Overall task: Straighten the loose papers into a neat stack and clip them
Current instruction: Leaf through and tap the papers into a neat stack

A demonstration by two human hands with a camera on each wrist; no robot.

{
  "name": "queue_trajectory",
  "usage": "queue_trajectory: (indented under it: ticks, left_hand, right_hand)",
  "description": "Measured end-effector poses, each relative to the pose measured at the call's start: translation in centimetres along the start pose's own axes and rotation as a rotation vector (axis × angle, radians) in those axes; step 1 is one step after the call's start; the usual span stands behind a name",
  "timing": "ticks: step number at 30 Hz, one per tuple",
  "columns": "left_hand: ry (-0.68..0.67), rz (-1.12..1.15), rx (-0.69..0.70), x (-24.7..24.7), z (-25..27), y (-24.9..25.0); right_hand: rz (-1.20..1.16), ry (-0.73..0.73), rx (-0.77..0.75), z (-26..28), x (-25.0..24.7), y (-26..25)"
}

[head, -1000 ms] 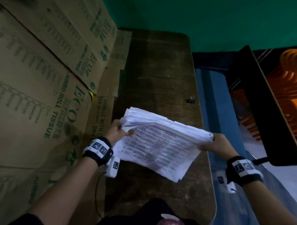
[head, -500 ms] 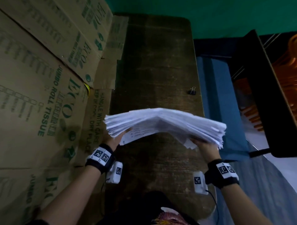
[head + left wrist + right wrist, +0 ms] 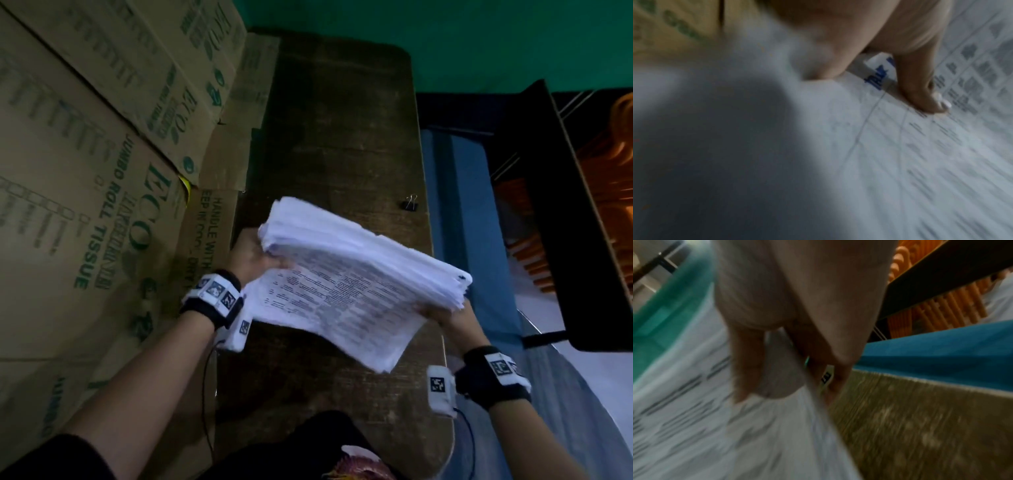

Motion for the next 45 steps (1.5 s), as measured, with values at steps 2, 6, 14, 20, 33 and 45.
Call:
queue_trajectory:
  ticks: [2, 6, 14, 20, 33, 45]
  left_hand:
    - [-0.119, -0.004, 0.079, -0.8, -0.4, 2.6]
    - [-0.366, -0.157, 0.128, -0.6, -1.3, 5.4]
    - [-0.537, -0.492, 0.139, 3.5, -2.2, 8.8]
    - [-0.68, -0.532, 0.017, 3.0, -1.4, 8.0]
    - [-0.051, 0.683, -0.253, 5.2, -2.0, -7.7]
    - [0.206, 0.16, -0.534, 9.2, -6.7, -11.7]
  right_hand:
    - [-0.045, -0.15, 0.002, 0.1, -1.0, -0.5]
    - [0.171, -0.359, -0.014, -0.6, -0.6, -3.1]
    - [0.297, -0.517, -0.006, -0.9, 9.1, -9.7]
    - [0.158, -0.35, -0.031, -1.6, 8.5, -9.6]
    - [-0.286, -0.156, 0.286, -4.0, 7.0, -1.0]
    - [0.134, 0.14, 0.124, -9.9, 8.0, 4.1]
Point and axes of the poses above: each hand's wrist, its own z-axis away from the middle knuckle, its own x-axis out of the palm, y = z × x, the point moved 3 cm from there along -z, towards the middle knuckle, and after that the axes turned 5 degrees about -y, right-handed, at the moved point
